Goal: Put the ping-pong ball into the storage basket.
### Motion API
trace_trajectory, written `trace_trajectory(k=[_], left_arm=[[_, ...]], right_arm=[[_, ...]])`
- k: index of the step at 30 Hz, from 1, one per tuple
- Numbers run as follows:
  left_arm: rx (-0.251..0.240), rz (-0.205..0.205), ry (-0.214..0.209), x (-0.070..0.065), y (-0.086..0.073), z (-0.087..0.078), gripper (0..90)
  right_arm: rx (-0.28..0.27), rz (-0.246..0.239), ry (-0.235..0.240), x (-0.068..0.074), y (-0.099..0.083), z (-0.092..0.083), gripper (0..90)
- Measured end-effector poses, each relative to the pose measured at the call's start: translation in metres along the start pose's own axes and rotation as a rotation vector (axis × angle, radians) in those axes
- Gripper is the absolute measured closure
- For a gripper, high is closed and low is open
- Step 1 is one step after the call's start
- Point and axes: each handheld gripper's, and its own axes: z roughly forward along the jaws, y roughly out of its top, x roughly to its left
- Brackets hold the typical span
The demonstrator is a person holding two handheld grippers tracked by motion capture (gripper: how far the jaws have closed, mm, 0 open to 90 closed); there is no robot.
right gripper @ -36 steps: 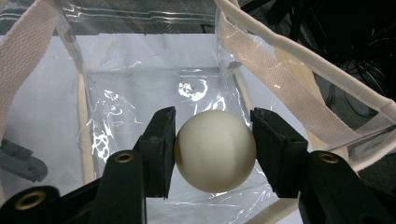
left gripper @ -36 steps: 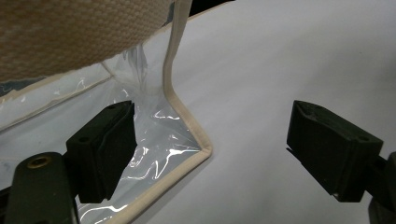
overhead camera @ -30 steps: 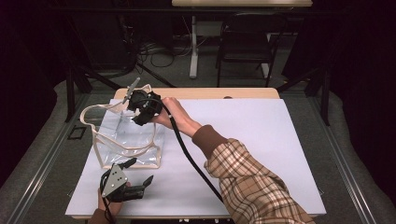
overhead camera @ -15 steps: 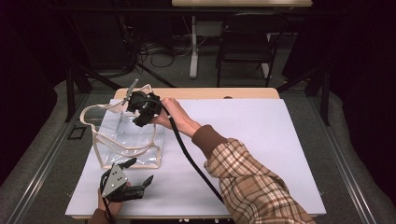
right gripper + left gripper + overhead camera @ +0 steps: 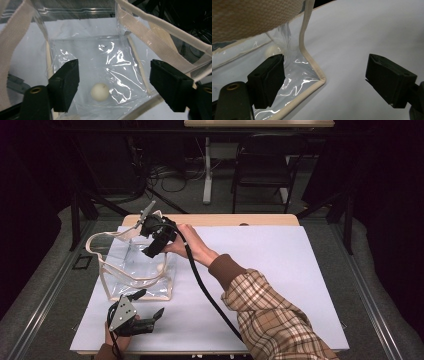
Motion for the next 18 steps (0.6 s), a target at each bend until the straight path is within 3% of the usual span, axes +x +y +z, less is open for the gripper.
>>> trace_trajectory(k=[2,7,18], left_arm=[[0.001,-0.001,0.001,0.000,0.000,0.000,15.9],[-0.001,0.002,0.000,0.000,0.000,0.000,15.9],[0.000,-0.001,0.002,0.000,0.000,0.000,15.9]], right_arm=[[-0.023,0.013,0.007,-0.003,-0.003,-0.006,15.7],[-0.075,0.029,0.015,-0.007,-0.008,-0.020,12.9],[-0.111,0.037,0.005,-0.012,-0.026,-0.040,7.3]])
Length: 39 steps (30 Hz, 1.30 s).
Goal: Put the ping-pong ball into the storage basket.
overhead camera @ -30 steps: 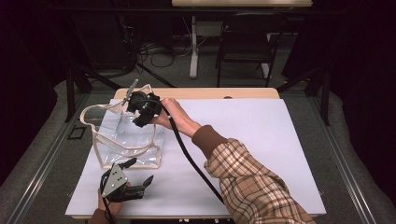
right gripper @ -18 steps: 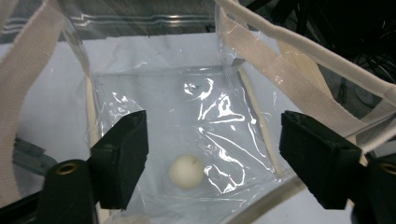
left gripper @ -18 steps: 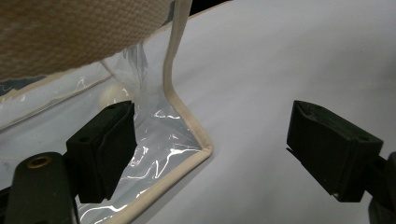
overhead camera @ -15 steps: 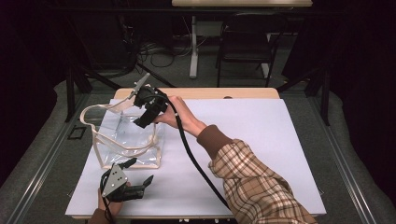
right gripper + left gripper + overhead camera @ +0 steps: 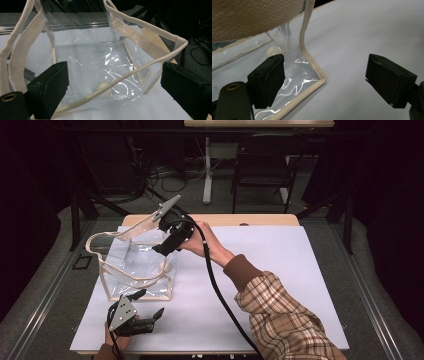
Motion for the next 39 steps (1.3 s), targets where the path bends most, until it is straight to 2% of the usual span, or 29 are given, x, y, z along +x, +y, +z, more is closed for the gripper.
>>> trace_trajectory(k=[11,22,39], left_arm=[[-0.002,0.004,-0.001,0.000,0.000,-0.001,15.9],[0.000,0.006,0.001,0.000,0.000,-0.001,15.9],[0.000,0.005,0.000,-0.001,0.001,-0.001,15.9]], right_arm=[[-0.030,0.009,-0.014,-0.002,-0.014,-0.018,6.1],[-0.031,0.033,-0.038,-0.004,-0.037,-0.032,1.8],[-0.045,0.077,-0.090,-0.006,-0.075,-0.058,0.3]])
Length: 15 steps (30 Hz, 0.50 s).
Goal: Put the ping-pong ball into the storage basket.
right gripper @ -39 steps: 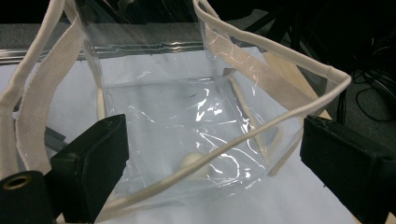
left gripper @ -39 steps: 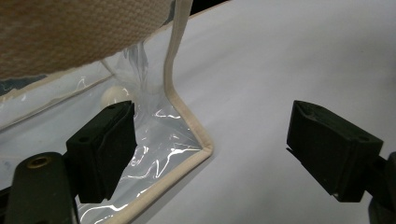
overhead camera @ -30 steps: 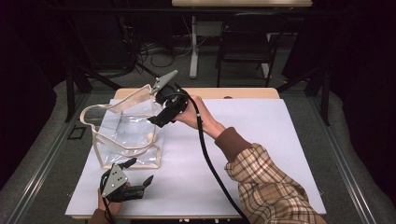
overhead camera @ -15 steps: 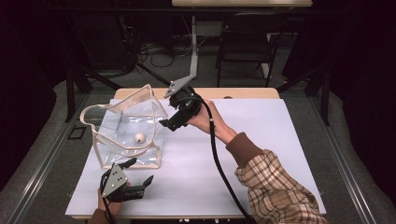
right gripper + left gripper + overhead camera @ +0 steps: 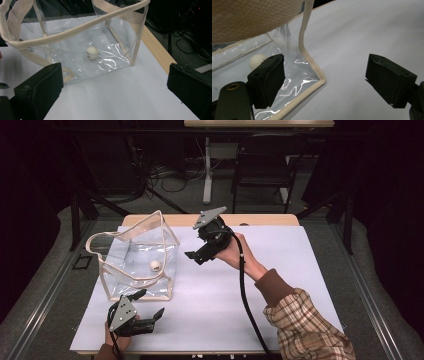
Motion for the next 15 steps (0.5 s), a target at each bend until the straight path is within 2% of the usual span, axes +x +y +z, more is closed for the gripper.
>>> trace_trajectory(k=[15], left_arm=[[0.000,0.000,-0.001,0.000,0.000,0.000,15.9]], right_arm=[[-0.006,0.022,-0.039,-0.001,-0.034,-0.020,0.4]])
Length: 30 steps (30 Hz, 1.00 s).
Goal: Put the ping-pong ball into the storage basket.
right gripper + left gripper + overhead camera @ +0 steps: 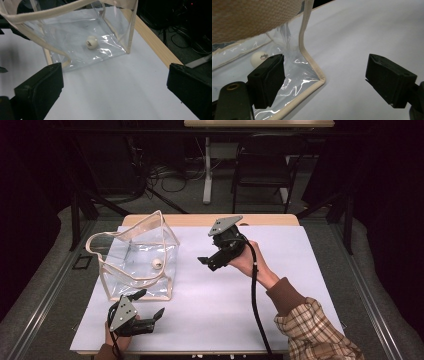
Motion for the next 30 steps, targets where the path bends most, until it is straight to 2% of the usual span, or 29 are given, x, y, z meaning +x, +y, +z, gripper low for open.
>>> trace_trajectory(k=[11,17,30], left_arm=[[0.000,0.001,0.001,0.000,0.000,0.000,15.9],[0.001,0.000,0.000,0.000,0.000,0.000,15.9],[0.002,0.002,0.002,0.000,0.000,0.000,15.9]], right_arm=[[-0.002,0.029,-0.009,0.001,-0.023,-0.014,0.6],[0.012,0.024,-0.024,0.005,-0.038,-0.022,0.6],[0.022,0.046,-0.056,0.013,-0.072,-0.038,0.8]])
